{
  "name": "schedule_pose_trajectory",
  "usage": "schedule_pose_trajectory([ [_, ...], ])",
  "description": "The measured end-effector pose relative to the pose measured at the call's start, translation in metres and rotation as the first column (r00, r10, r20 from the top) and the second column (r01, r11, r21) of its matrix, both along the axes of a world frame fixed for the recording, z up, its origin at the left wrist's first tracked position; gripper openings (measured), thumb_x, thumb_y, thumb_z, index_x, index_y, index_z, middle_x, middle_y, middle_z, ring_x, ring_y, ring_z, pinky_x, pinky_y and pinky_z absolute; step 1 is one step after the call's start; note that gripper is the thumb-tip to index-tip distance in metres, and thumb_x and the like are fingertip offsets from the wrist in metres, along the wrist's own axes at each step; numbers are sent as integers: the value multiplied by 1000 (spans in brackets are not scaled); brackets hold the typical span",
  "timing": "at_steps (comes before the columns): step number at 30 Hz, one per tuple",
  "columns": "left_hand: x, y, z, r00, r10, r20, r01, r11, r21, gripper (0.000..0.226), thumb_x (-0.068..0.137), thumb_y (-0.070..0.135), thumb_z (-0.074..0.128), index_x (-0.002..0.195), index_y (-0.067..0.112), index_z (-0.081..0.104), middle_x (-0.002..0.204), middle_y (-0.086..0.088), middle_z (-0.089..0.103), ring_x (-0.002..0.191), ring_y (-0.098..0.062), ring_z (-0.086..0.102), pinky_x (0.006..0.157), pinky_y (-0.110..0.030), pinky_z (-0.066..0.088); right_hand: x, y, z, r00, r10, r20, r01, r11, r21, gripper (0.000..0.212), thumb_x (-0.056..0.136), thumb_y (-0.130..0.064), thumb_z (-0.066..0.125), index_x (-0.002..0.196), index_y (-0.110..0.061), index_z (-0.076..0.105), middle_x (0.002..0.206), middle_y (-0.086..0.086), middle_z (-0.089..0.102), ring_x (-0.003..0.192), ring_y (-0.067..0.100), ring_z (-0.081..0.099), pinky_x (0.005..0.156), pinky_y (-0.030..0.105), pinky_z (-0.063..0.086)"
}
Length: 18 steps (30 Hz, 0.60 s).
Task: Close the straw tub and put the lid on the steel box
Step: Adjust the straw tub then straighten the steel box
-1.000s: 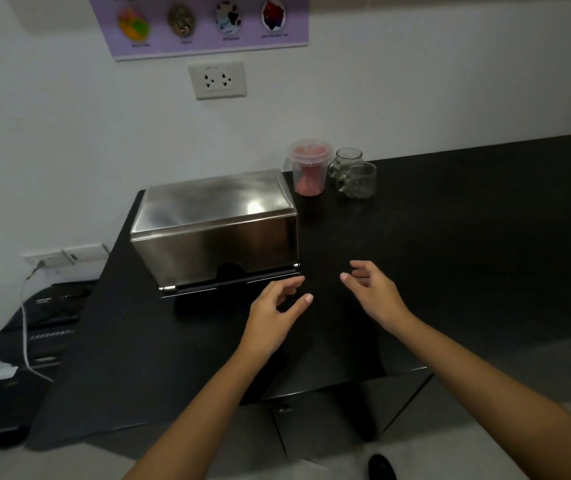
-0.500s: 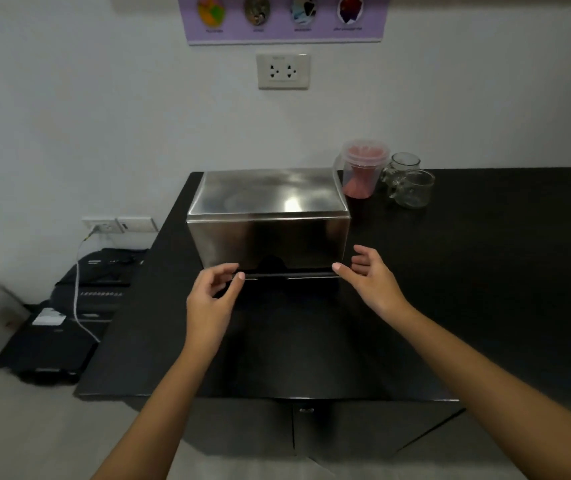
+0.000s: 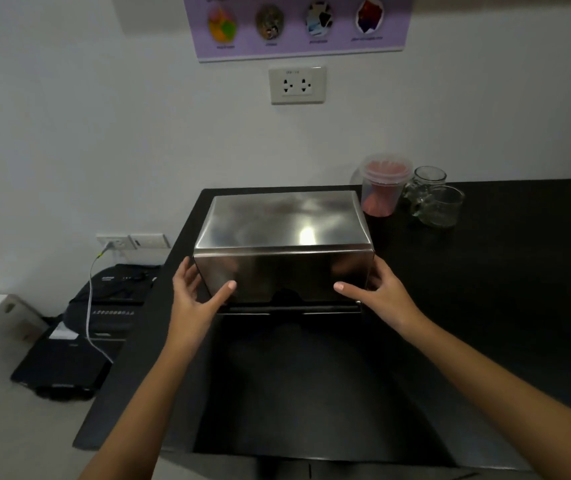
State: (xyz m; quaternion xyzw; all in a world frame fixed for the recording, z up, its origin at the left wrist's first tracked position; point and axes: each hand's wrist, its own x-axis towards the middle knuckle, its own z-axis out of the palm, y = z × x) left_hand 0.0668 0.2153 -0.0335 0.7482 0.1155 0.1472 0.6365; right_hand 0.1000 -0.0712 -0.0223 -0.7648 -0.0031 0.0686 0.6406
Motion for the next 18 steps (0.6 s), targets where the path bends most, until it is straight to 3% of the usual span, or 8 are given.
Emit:
schedule_pose_trajectory([
  [2, 15, 5, 0, 995, -91, -45, 92, 995, 23, 89, 69, 17, 78, 141, 15, 26, 137, -5, 47, 121, -14, 49, 90, -16, 44, 4, 2, 1, 1000, -7, -6, 7, 1000, -13, 83, 66, -20, 79, 138, -18, 36, 134, 1, 51, 125, 16, 46, 106, 34, 38],
  [5, 38, 14, 0, 976, -174, -134, 186, 979, 84, 93, 53, 32, 83, 133, 10, 42, 119, -4, 60, 110, -17, 57, 88, -22, 44, 8, 4, 4, 999, -42, 0, 42, 997, -63, 75, 69, -17, 77, 134, -19, 41, 125, -2, 53, 119, 13, 46, 97, 25, 38],
  [8, 57, 28, -6, 950, -274, -149, 290, 952, 98, 99, 33, 49, 89, 116, 4, 58, 101, -5, 71, 97, -19, 68, 82, -21, 53, 12, 5, 5, 998, -62, 3, 62, 994, -91, 69, 68, -18, 77, 128, -22, 45, 119, -4, 55, 118, 15, 48, 99, 27, 38],
  [12, 79, 40, -8, 928, -335, -166, 354, 930, 103, 105, 30, 56, 89, 115, 2, 60, 103, -8, 72, 98, -17, 68, 90, -31, 53, 17, 12, 6, 993, -114, 12, 115, 989, -88, 61, 68, -15, 77, 122, -22, 49, 112, -6, 59, 112, 15, 53, 93, 24, 40],
  [18, 106, 47, -6, 909, -385, -160, 403, 910, 97, 104, 31, 54, 89, 119, 8, 58, 107, -6, 70, 101, -16, 66, 94, -34, 52, 26, 27, 1, 978, -205, 43, 206, 979, -8, 47, 66, -10, 76, 104, -29, 55, 106, -8, 63, 104, 11, 60, 89, 22, 48],
])
